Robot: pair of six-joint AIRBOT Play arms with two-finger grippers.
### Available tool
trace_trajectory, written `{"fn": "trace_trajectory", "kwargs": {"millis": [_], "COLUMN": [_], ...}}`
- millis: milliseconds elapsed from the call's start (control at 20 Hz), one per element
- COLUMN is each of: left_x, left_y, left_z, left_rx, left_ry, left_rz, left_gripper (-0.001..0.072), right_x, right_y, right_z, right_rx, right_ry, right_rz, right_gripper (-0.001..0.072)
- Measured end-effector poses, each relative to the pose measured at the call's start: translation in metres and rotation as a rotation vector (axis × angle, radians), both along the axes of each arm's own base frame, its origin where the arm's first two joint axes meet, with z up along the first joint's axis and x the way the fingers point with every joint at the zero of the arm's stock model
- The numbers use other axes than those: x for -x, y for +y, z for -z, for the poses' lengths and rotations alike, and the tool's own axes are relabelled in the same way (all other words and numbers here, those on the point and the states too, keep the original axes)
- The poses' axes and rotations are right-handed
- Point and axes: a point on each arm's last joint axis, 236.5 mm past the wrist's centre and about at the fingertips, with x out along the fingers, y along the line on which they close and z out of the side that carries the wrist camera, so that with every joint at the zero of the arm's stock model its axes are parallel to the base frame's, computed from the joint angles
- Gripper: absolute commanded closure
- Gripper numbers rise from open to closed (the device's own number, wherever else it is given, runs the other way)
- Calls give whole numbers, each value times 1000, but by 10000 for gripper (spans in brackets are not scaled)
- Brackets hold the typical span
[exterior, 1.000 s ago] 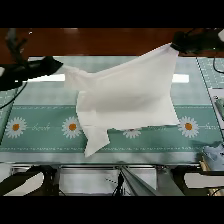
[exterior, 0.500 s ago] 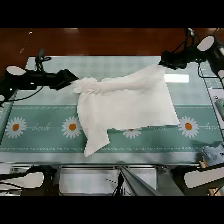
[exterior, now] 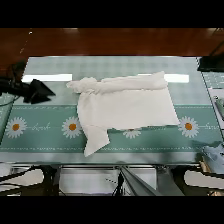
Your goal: Fold the shirts.
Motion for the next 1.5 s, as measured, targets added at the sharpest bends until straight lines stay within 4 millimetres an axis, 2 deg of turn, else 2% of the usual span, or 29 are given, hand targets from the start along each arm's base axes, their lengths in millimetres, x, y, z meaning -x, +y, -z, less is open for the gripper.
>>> {"fn": "trace_trajectory", "kwargs": {"millis": [150,250,400,750,800,900,950,1000,1050,1150,1200,1250,1300,1350,1500], "left_x": [52,73,81,87,88,88,87,86,85,86,86,87,87,89,92], "left_y": [-20,-40,-65,-121,-126,-132,-132,-134,-136,-138,-138,-139,-140,-140,-141], "left_z": [34,49,65,95,101,111,118,122,123,124,124,123,123,122,120], "left_rx": [38,85,116,58,47,42,25,23,28,31,33,38,40,41,53], "left_ry": [130,161,150,105,113,150,159,168,178,179,174,168,163,160,158], "left_rz": [34,57,62,160,163,150,145,138,134,152,163,178,191,205,234], "left_gripper": [62,62,62,64,91,551,623,628,682,683,683,683,683,683,683], "right_x": [35,48,53,40,40,40,40,40,40,51,62,75,88,102,124], "right_y": [-4,3,16,24,24,25,25,25,25,17,8,2,2,11,38], "right_z": [26,41,51,54,54,54,54,54,55,63,72,83,94,104,126], "right_rx": [-141,-223,-292,-313,-313,-315,-315,-315,-314,-283,-267,-272,-312,-382,-552], "right_ry": [101,141,152,98,97,95,96,96,99,141,183,226,265,304,348], "right_rz": [41,37,19,7,6,5,5,5,5,11,30,63,87,98,117], "right_gripper": [266,266,266,266,266,266,266,266,266,264,228,155,123,123,123]}}
